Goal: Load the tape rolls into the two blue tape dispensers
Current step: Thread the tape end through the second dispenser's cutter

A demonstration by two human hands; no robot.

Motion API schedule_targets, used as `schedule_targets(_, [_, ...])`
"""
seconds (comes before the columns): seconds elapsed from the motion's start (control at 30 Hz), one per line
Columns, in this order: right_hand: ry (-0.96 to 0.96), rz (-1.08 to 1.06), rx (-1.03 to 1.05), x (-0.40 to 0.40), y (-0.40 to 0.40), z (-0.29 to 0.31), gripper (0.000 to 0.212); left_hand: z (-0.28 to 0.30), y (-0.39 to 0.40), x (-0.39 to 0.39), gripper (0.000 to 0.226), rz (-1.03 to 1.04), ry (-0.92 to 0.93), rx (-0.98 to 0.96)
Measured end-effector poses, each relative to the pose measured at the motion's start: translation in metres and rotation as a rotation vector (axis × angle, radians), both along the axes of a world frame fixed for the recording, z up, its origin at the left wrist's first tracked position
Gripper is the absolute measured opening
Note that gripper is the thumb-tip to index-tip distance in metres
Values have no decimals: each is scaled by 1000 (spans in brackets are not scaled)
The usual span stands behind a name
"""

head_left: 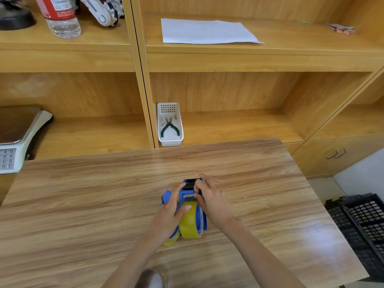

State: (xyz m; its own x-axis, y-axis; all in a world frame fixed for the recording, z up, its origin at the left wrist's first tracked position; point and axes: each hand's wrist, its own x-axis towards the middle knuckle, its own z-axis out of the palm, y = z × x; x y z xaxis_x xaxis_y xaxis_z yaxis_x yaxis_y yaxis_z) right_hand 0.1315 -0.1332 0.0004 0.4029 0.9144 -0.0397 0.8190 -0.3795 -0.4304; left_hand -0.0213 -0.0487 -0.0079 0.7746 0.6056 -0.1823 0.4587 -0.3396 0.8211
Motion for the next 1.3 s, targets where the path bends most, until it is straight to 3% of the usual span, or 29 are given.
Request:
schedule_targets(0.2, [11,23,62,-2,-4,7,6,8,6,0,68,-50,-10,-37])
schedule_targets(0.57, [-8,-13,19,-8,-7,12,37,1,7,-6,83,-175,20,-55])
schedule_targets(0.8, [27,-83,16,-8,-3,16,13,11,7,-6,92,-190,66,-81])
schedule_targets(1.0, [12,-106,36,-9,-1,18,20,25,1,-8,103,-240,107,-103])
schedule_targets(1.07, [14,-99,13,-11,0,19,19,24,3,-9,102,-250,102,-97])
schedule_targets(1.2, [48,-55,-32,-12,1,19,10,26,6,-7,78,-199,118,-51])
schedule_targets(1.3, [53,-41,-48,-12,1,20,20,34,2,-4,83,-181,150,-33])
